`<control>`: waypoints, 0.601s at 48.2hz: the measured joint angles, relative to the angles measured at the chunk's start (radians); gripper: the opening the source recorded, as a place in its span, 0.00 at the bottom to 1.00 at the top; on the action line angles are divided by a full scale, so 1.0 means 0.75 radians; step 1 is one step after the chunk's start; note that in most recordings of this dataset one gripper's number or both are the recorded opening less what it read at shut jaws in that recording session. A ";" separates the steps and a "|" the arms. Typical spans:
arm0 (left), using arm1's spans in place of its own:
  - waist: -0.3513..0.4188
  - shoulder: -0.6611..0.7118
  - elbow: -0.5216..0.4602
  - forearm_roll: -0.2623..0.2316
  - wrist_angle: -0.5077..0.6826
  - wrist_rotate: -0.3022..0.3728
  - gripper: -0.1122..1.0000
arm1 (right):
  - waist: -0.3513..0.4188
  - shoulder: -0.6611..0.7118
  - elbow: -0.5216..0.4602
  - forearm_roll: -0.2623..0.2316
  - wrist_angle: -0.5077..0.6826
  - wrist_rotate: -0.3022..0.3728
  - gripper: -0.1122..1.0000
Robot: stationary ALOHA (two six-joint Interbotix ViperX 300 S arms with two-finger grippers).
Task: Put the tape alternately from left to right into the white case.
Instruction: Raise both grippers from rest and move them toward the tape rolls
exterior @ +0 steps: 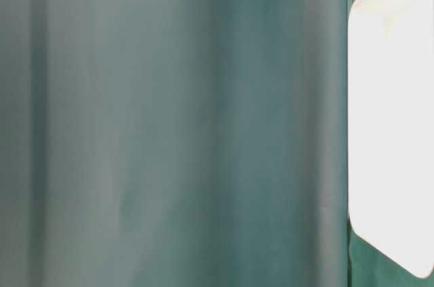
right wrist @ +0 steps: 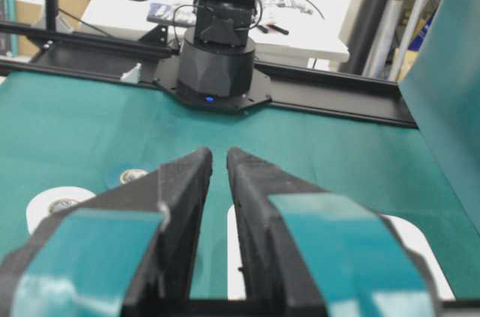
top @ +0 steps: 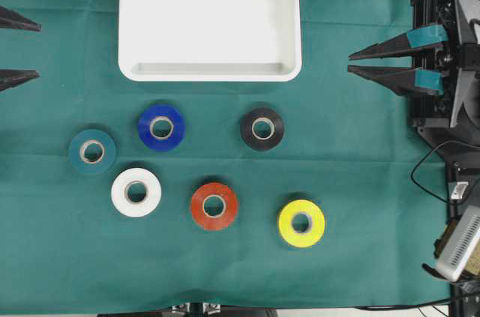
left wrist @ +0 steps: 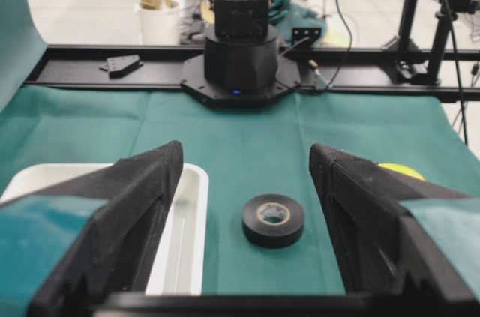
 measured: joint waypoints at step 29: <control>-0.043 0.008 0.051 -0.033 -0.012 -0.004 0.13 | 0.008 -0.012 0.078 -0.002 -0.012 0.041 0.39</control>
